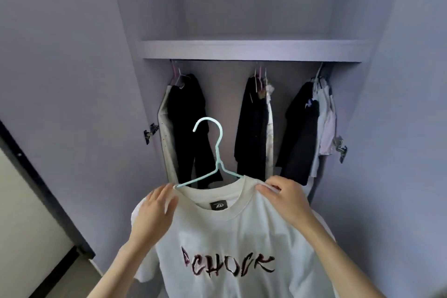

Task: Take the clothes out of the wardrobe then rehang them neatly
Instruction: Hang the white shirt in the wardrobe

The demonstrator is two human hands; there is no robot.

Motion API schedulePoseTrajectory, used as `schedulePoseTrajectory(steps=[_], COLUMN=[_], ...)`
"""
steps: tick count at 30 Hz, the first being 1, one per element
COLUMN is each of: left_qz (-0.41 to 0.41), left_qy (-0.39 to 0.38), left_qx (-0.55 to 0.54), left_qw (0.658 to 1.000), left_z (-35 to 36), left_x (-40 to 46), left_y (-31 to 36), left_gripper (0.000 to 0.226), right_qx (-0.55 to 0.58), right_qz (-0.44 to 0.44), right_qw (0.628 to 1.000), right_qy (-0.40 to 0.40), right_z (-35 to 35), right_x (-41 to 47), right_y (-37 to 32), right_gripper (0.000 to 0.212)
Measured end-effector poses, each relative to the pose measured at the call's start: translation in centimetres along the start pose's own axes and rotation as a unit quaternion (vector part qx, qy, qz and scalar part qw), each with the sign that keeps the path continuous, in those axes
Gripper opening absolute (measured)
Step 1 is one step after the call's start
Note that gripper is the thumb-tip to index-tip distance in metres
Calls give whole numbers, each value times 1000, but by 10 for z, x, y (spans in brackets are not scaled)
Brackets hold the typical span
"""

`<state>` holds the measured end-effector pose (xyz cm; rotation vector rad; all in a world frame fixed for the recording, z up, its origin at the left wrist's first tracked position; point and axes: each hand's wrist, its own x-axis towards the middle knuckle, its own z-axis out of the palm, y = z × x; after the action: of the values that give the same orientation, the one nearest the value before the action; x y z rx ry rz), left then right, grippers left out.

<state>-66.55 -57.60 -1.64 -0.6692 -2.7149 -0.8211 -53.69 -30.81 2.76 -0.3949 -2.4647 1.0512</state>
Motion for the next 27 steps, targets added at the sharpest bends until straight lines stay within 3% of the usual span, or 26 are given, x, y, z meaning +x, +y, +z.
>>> schedulePoseTrajectory(steps=[5,10,15,20,27], left_qz=[36,47,61,86,112], left_qy=[-145,-167,-178,-182,-146], left_qx=[-13,-52,-61,-45,-47], left_qw=[989,983,980,979,982], left_z=[40,64,83,103,131], left_x=[-5,-1,11,36,82], left_y=[26,46,60,77,121], left_gripper=[49,45,45,44,41], right_qx=[23,124,117,92,131], right_qz=[168,300,290,236,223], right_qw=[985,945,950,967,963], right_qy=[15,37,5,39,81], right_z=[-13,-9,-15,-33,-55], right_x=[-26,-47,-49,-24,21], right_y=[46,79,94,95,110], right_gripper=[45,40,25,28,26])
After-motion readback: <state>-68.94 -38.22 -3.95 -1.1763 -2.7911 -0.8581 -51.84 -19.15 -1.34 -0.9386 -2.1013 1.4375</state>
